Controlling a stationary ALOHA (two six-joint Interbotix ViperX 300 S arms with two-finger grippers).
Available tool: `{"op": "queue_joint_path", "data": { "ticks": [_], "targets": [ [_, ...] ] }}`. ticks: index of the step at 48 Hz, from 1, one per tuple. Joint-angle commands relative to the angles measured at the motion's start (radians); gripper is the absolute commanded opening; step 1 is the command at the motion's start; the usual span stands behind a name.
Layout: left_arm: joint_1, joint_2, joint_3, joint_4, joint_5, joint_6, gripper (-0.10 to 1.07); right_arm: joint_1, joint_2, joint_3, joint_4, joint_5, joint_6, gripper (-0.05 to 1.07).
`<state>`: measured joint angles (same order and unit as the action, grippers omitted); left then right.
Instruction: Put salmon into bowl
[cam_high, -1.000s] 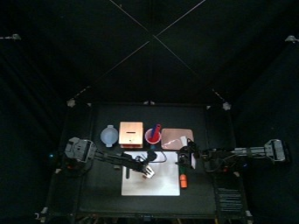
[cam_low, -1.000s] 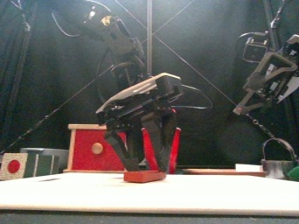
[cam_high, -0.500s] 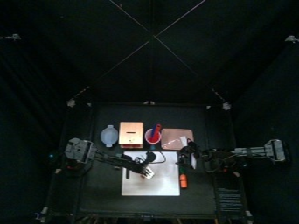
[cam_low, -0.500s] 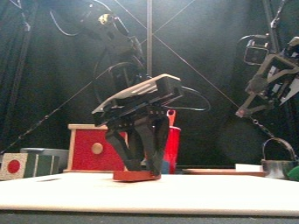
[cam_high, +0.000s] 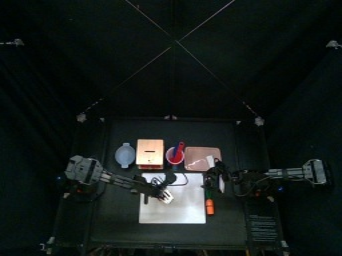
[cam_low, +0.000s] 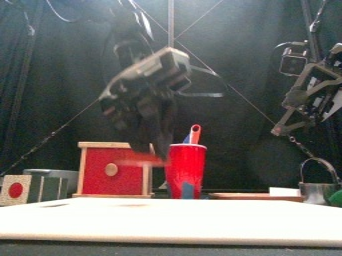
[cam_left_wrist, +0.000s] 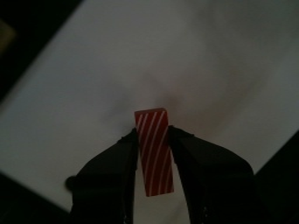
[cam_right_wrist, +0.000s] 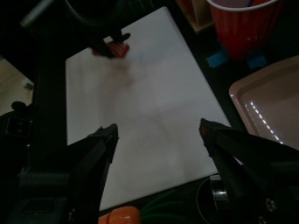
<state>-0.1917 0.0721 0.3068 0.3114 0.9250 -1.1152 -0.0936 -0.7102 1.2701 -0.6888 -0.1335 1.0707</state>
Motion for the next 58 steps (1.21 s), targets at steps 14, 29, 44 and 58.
{"op": "queue_joint_path", "data": {
  "ticks": [14,29,44,58],
  "targets": [
    [0.057,-0.374,0.181,0.057,0.127,-0.041,0.63,0.0,0.0,-0.009,0.04,0.051,0.002,1.02],
    [0.353,-0.629,0.515,0.13,0.075,-0.052,0.63,0.005,-0.011,-0.011,0.06,0.069,-0.003,1.02],
    [0.666,-0.687,0.749,0.167,-0.35,-0.052,0.63,0.002,-0.012,-0.023,0.063,0.069,0.003,1.02],
    [0.713,-0.632,0.769,0.212,-0.462,-0.049,0.65,-0.003,-0.012,-0.031,0.092,0.069,0.002,1.02]
  ]
}}
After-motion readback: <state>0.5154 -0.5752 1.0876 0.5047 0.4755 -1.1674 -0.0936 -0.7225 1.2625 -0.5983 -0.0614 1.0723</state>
